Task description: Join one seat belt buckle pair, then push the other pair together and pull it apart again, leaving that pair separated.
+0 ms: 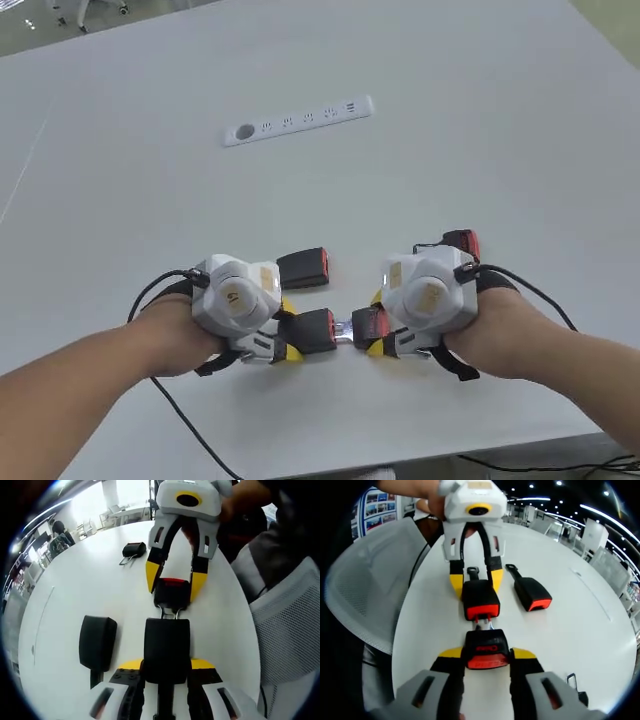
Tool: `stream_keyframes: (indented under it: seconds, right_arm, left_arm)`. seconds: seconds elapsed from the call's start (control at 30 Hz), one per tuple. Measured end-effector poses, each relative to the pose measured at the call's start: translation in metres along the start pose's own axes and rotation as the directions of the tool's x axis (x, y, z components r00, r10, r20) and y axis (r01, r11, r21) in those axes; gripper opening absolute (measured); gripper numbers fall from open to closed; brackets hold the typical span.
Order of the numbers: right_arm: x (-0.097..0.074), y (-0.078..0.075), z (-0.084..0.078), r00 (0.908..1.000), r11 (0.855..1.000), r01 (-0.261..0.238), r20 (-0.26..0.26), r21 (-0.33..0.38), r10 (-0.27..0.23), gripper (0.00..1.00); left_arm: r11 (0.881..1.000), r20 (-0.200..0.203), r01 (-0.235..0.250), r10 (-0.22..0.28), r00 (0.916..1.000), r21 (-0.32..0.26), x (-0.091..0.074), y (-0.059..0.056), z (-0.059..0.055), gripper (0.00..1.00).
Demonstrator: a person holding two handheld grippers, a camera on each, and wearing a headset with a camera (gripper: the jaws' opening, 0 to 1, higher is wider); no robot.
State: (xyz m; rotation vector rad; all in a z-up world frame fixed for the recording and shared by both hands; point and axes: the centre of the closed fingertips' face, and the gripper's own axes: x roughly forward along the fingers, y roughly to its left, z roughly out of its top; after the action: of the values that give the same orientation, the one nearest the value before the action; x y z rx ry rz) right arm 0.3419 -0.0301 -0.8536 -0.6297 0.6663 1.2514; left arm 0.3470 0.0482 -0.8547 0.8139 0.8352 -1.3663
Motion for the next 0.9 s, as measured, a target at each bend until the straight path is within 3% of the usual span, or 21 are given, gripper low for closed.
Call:
stream_keyframes:
  seconds: [0.4,0.9]
  right_arm:
    - [0.013,0.003,0.014,0.9998,1.0,-0.003,-0.018,-0.023,0.002,0.32]
    - [0.013,0.005,0.014,0.9996,1.0,-0.009,-0.028,-0.012,0.008,0.32]
  left_arm:
    - [1.0,-0.006,0.009,-0.009,0.9999,0.021,0.001,0.001,0.001,0.32]
    - [1.0,-0.005,0.015,-0.014,0.9999,0.028,0.0,-0.001,0.001,0.32]
